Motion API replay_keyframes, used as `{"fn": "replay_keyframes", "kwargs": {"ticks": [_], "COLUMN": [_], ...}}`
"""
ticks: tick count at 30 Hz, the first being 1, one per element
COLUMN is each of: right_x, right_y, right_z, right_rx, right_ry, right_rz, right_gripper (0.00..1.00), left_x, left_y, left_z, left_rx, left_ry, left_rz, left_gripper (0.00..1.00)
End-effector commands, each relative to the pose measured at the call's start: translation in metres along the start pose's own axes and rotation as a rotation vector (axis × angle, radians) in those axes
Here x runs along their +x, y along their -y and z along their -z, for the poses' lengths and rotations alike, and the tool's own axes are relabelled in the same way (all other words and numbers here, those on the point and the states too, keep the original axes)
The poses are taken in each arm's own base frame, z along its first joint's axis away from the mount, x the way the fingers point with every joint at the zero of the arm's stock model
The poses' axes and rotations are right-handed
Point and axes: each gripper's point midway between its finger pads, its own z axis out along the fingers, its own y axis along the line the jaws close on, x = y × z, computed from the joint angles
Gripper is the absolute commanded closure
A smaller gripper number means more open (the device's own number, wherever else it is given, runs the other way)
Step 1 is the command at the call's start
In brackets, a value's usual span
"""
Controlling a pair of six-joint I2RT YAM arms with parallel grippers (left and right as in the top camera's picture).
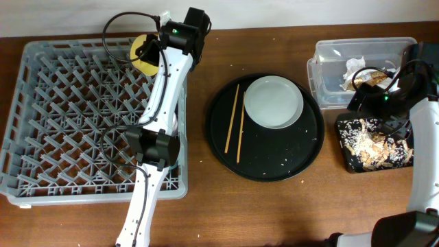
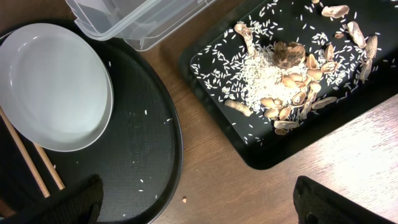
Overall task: Sort waste into correct bins and load items into the dishwasher rack
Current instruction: 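Place the yellow bowl upright at the back of the rack, then grasp the white plate from the round tray with the left gripper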
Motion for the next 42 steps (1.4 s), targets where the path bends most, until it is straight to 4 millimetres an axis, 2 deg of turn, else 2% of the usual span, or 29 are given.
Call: {"fn": "replay_keyframes", "kwargs": {"ticks": [1, 3, 4, 6, 8, 9, 10, 12, 14, 15, 16, 17, 18, 19, 21, 22, 23, 24, 26, 27, 29, 30, 32, 35, 37, 39, 41, 42], "right_x": [-0.004, -0.004, -0.004, -0.004, -0.004, -0.004, -0.004, -0.004, -0.004, -0.004, -0.004, -0.004, -0.004, -0.004, -0.003, -0.003, -0.003, -0.003, -0.004, -0.003, -0.003, -0.003, -0.002, -0.001, -0.001, -0.001, -0.001, -0.001], "right_y": [0.0, 0.0, 0.0, 0.0, 0.0, 0.0, 0.0, 0.0, 0.0, 0.0, 0.0, 0.0, -0.001, -0.001, -0.002, -0.002, -0.002, -0.002, -0.002, -0.002, -0.002, -0.002, -0.001, -0.001, -0.001, -0.001, -0.001, -0.001], "right_z": [0.001, 0.001, 0.001, 0.001, 0.001, 0.001, 0.001, 0.001, 0.001, 0.001, 0.001, 0.001, 0.001, 0.001, 0.001, 0.001, 0.001, 0.001, 0.001, 0.001, 0.001, 0.001, 0.001, 0.001, 0.001, 0.001, 0.001, 0.001], "right_rx": [0.006, 0.006, 0.006, 0.006, 0.007, 0.006, 0.006, 0.006, 0.006, 0.006, 0.005, 0.005, -0.002, -0.002, -0.005, -0.005, -0.005, -0.005, -0.004, -0.004, -0.004, -0.004, -0.002, -0.001, -0.001, -0.001, -0.001, -0.001], "right_ry": [0.009, 0.009, 0.009, 0.009, 0.009, 0.009, 0.009, 0.009, 0.009, 0.009, 0.009, 0.009, 0.007, 0.007, 0.006, 0.006, 0.006, 0.006, 0.006, 0.005, 0.005, 0.004, 0.0, -0.005, -0.005, -0.005, -0.005, -0.005], "right_rz": [0.0, 0.0, 0.0, 0.0, 0.0, 0.0, 0.0, 0.0, 0.0, 0.0, 0.0, 0.0, 0.001, 0.001, 0.001, 0.001, 0.001, 0.0, 0.001, 0.001, 0.001, 0.0, 0.001, 0.008, 0.008, 0.008, 0.008, 0.008], "right_gripper": [0.02, 0.02, 0.02, 0.02, 0.02, 0.02, 0.02, 0.02, 0.01, 0.02, 0.02, 0.02, 0.02, 0.02, 0.02, 0.02, 0.02, 0.02, 0.02, 0.02, 0.02, 0.02, 0.02, 0.02, 0.02, 0.02, 0.01, 0.01], "left_x": [0.009, 0.012, 0.012, 0.013, 0.014, 0.015, 0.015, 0.016, 0.015, 0.01, 0.004, -0.003, -0.009, -0.013, -0.009, -0.005, 0.0, 0.005, 0.017, 0.031, 0.057, 0.068, 0.083, 0.101, 0.101, 0.1, 0.101, 0.106], "left_y": [0.014, 0.021, 0.034, 0.052, 0.061, 0.064, 0.065, 0.067, 0.067, 0.051, 0.033, 0.014, 0.01, 0.02, 0.044, 0.054, 0.067, 0.078, 0.109, 0.141, 0.188, 0.207, 0.244, 0.27, 0.274, 0.276, 0.286, 0.294], "left_z": [-0.005, 0.003, 0.013, 0.028, 0.036, 0.038, 0.039, 0.041, 0.047, 0.054, 0.063, 0.082, 0.11, 0.144, 0.194, 0.208, 0.228, 0.238, 0.242, 0.248, 0.258, 0.26, 0.249, 0.232, 0.22, 0.218, 0.21, 0.205], "left_rx": [-0.014, 0.009, 0.053, 0.115, 0.15, 0.163, 0.168, 0.181, 0.245, 0.257, 0.265, 0.34, 0.517, 0.739, 1.073, 1.17, 1.306, 1.363, 1.368, 1.373, 1.368, 1.358, 1.301, 1.257, 1.187, 1.176, 1.149, 1.14], "left_ry": [-0.024, -0.025, -0.015, -0.002, 0.003, 0.002, 0.002, 0.001, -0.005, 0.011, 0.033, 0.065, 0.1, 0.151, 0.173, 0.161, 0.143, 0.125, 0.078, 0.04, -0.048, -0.116, -0.262, -0.368, -0.402, -0.406, -0.417, -0.431], "left_rz": [-0.093, -0.119, -0.129, -0.146, -0.155, -0.156, -0.158, -0.156, -0.138, -0.103, -0.068, -0.005, 0.027, -0.02, -0.057, -0.072, -0.095, -0.114, -0.164, -0.227, -0.288, -0.262, -0.162, -0.129, -0.058, -0.037, -0.004, -0.011], "left_gripper": [1.0, 0.99, 0.98, 0.74, 0.65, 0.54, 0.36, 0.15, 0.02, 0.01, 0.01, 0.01, 0.01, 0.01, 0.01, 0.02, 0.07, 0.11, 0.17, 0.2, 0.29, 0.31, 0.38, 0.42, 0.43, 0.46, 0.48, 0.53]}}
